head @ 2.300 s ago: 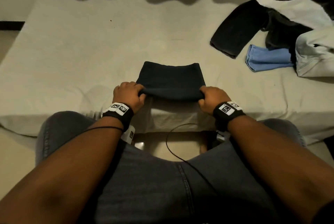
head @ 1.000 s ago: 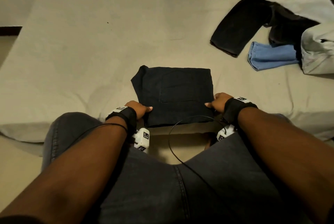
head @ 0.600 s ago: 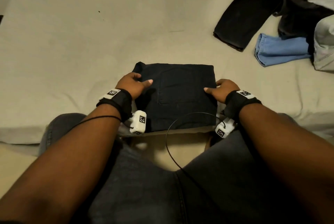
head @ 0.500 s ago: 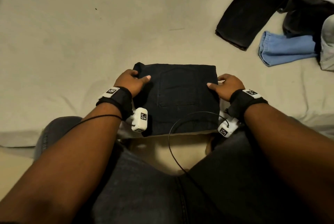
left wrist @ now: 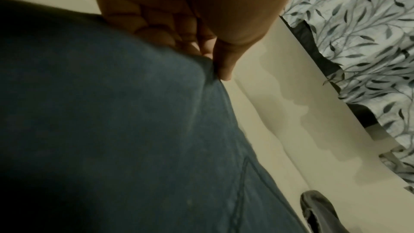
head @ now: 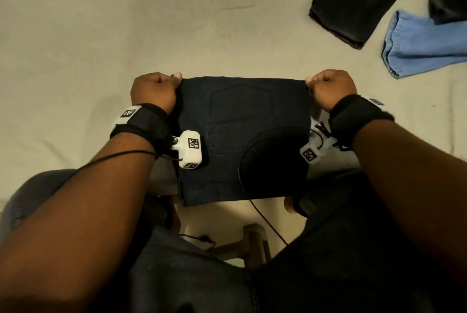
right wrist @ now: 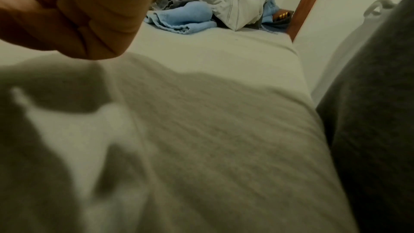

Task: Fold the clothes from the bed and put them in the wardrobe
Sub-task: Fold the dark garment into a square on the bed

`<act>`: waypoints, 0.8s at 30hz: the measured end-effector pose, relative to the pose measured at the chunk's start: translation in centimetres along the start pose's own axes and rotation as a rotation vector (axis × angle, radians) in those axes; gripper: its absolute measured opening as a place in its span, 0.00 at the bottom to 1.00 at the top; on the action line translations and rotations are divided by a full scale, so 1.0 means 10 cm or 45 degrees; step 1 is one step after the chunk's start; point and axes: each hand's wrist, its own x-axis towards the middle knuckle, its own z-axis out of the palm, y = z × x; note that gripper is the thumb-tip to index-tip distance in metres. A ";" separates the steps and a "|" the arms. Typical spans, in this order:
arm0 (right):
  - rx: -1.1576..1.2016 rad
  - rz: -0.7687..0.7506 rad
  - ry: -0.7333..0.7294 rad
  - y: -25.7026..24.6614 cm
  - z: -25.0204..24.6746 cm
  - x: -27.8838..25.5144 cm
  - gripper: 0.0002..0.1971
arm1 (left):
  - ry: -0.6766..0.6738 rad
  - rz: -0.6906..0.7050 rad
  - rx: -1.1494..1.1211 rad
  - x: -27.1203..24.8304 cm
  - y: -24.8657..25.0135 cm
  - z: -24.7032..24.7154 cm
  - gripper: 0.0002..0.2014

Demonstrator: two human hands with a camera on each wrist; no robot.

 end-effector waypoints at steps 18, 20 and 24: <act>-0.357 -0.027 -0.080 -0.08 0.08 0.00 0.13 | -0.061 -0.258 -0.359 0.13 -0.09 -0.06 0.15; -0.356 -0.025 -0.092 -0.07 0.09 -0.01 0.15 | -0.079 -0.303 -0.416 0.11 -0.06 -0.05 0.17; -0.333 -0.101 0.042 -0.11 0.07 -0.08 0.10 | 0.100 0.042 0.045 -0.14 0.18 -0.05 0.26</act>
